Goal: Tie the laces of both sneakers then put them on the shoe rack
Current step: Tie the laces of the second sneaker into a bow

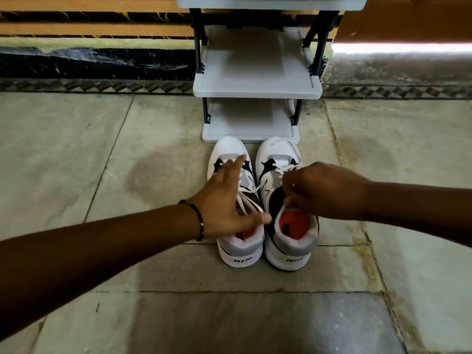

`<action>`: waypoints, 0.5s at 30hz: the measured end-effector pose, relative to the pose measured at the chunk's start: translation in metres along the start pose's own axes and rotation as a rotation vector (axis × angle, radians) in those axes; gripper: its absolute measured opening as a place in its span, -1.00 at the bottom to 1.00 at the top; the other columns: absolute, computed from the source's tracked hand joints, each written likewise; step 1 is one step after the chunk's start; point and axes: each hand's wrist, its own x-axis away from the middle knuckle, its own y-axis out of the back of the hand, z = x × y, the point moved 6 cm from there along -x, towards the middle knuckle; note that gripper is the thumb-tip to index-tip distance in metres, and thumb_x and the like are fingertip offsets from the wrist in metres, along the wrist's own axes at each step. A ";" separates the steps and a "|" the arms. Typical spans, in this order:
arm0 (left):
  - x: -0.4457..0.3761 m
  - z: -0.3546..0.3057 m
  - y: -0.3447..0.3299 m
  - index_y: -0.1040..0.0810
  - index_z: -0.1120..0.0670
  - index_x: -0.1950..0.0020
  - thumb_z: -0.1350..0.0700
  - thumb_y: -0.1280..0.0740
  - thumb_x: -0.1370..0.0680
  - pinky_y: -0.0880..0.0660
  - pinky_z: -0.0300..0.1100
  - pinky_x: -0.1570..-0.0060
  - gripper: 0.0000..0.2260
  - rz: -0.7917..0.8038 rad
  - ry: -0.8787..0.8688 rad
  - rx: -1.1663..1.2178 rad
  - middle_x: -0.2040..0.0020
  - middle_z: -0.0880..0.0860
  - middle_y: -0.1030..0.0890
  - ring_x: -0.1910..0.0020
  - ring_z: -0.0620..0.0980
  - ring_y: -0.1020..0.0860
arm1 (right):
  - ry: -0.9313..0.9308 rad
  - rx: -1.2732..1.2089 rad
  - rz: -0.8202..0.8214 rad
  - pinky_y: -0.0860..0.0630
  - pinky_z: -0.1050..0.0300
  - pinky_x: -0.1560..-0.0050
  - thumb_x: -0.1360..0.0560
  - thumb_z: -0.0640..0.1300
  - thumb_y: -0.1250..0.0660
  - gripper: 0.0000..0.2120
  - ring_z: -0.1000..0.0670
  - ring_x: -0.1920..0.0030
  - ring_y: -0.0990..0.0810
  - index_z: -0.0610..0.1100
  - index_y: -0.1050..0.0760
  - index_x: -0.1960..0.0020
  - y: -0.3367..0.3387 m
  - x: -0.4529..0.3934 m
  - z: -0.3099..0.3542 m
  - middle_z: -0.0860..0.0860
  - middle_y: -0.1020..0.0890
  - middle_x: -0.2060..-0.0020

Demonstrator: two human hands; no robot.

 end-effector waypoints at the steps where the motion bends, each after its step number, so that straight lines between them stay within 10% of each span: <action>1: 0.002 -0.001 -0.012 0.30 -0.08 -0.44 -0.39 -0.27 -0.25 0.04 0.08 -0.49 0.01 0.062 0.040 -0.028 -0.54 0.07 0.20 -0.51 0.07 0.19 | -0.022 0.003 -0.025 -0.32 0.17 0.38 -0.49 0.03 -0.24 -0.90 0.03 0.29 -0.47 0.02 -0.42 0.14 0.001 0.001 -0.008 0.13 -0.43 0.37; 4: 0.000 0.012 -0.027 0.19 -0.16 -0.43 -0.42 -0.25 -0.24 0.02 0.13 -0.49 -0.06 0.097 0.141 -0.096 -0.53 0.08 0.24 -0.51 0.12 0.20 | -0.153 0.027 -0.042 -0.38 0.18 0.37 -0.49 0.02 -0.25 -0.86 -0.01 0.23 -0.51 -0.01 -0.47 0.00 -0.003 0.002 -0.035 0.13 -0.47 0.32; 10: -0.003 0.048 -0.003 0.06 -0.15 -0.41 -0.27 -0.25 -0.25 -0.50 0.04 -0.05 -0.18 0.074 0.192 -0.081 -0.30 0.25 -0.38 -0.10 0.27 -0.50 | -0.449 -0.516 0.113 -0.38 0.22 0.46 -0.45 0.01 -0.37 -0.81 0.02 0.33 -0.50 -0.05 -0.45 0.02 -0.031 0.010 -0.066 -0.05 -0.60 0.17; 15: -0.001 0.048 -0.005 0.09 -0.07 -0.45 0.10 -0.25 -0.47 -0.35 -0.08 0.16 -0.33 -0.010 0.210 -0.130 -0.12 0.27 -0.47 0.08 0.28 -0.51 | -0.348 -0.544 -0.087 -0.37 0.20 0.35 -0.43 -0.05 -0.39 -0.80 0.07 0.26 -0.49 -0.12 -0.51 0.00 -0.020 0.001 -0.057 -0.02 -0.58 0.06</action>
